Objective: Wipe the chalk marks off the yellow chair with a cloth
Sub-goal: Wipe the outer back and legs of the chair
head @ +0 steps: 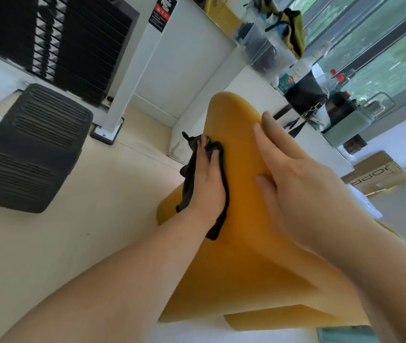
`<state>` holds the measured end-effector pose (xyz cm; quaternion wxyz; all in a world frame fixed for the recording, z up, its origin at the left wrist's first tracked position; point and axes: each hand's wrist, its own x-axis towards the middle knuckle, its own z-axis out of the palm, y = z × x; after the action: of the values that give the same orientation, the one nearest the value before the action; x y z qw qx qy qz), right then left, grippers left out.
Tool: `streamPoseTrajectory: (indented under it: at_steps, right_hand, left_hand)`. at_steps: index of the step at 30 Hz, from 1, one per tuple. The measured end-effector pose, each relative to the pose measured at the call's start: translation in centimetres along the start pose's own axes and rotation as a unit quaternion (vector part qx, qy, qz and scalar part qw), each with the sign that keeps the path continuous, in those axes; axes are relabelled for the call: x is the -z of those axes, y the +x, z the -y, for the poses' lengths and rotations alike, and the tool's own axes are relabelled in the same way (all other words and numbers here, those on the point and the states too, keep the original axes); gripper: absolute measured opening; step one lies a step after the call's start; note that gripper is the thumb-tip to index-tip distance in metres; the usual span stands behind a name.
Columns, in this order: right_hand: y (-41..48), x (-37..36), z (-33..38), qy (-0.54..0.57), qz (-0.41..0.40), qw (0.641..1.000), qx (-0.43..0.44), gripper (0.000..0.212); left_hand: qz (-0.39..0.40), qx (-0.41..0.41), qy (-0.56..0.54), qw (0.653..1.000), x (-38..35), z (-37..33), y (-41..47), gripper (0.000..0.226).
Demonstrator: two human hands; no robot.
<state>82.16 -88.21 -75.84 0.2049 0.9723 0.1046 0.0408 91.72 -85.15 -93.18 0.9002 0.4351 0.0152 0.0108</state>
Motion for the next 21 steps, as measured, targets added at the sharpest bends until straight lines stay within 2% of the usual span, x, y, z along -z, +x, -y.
streamPoseTrajectory:
  at_steps: [3,5,7,11,17,21]
  right_hand:
    - [4.1,0.4,0.3,0.02,-0.009,0.996,-0.091,0.067]
    - [6.1,-0.1,0.5,0.017,-0.027,0.993,-0.113,0.052]
    - [6.8,-1.0,0.4,0.013,-0.033,0.993,-0.114,0.044]
    - [4.4,-0.6,-0.3,0.021,-0.019,0.994,-0.11,0.054]
    - [-2.4,0.8,0.5,0.015,0.067,0.991,-0.111,0.071]
    - [-3.5,1.0,0.0,0.046,0.066,0.99,-0.112,0.07]
  left_hand:
    - [-0.006,-0.074,0.093,0.993,-2.3,0.1,-3.9,0.074]
    - [-0.006,-0.102,0.123,0.987,-4.3,-0.3,-7.0,0.07]
    - [-0.023,-0.096,0.114,0.989,-5.7,-0.6,-8.6,0.068]
    - [-0.024,-0.094,0.108,0.989,-5.1,-0.9,-7.3,0.07]
    - [0.041,0.035,0.034,0.998,-0.3,-3.2,1.0,0.06]
    - [0.028,0.004,0.016,0.999,-0.1,-2.6,0.1,0.062]
